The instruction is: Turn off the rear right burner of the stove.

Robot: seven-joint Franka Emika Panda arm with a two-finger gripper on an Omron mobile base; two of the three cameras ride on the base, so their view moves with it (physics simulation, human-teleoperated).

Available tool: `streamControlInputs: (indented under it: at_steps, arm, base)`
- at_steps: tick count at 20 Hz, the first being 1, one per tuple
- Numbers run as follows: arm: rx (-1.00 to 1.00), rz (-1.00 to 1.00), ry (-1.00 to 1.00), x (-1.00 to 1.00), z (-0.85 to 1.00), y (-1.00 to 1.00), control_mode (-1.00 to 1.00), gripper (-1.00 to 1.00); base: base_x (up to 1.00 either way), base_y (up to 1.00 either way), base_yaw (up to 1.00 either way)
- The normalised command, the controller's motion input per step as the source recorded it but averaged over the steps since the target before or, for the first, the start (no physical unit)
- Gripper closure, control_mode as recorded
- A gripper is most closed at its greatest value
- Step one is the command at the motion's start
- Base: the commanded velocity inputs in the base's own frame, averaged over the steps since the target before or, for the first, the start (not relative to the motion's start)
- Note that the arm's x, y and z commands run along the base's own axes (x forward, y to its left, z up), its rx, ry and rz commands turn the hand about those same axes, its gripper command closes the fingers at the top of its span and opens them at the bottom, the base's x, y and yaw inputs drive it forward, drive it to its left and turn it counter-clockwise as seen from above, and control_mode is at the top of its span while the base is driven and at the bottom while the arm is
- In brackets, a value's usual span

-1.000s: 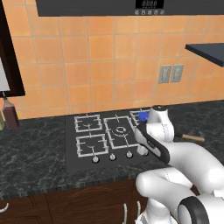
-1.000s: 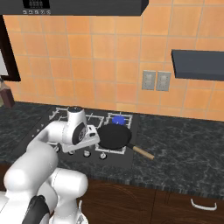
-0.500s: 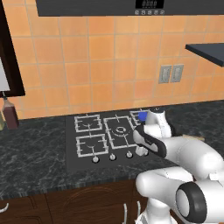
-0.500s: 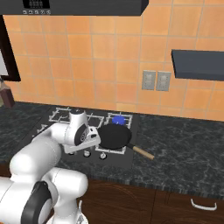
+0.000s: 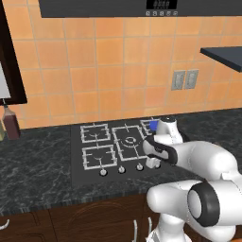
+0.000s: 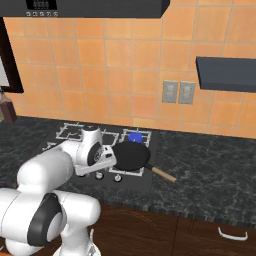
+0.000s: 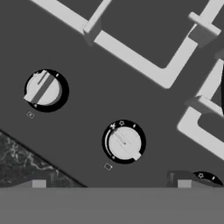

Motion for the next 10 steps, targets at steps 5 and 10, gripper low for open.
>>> streamControlInputs:
  at_steps: [5,10]
  arm:
    - [0.0,0.01,0.0,0.03,-0.17,-0.02,-1.0,-1.0]
    - [0.0,0.01,0.0,0.04,-0.18,0.0,-1.0,-1.0]
  base:
    - [0.0,0.0,0.0]
    - [0.0,0.0,0.0]
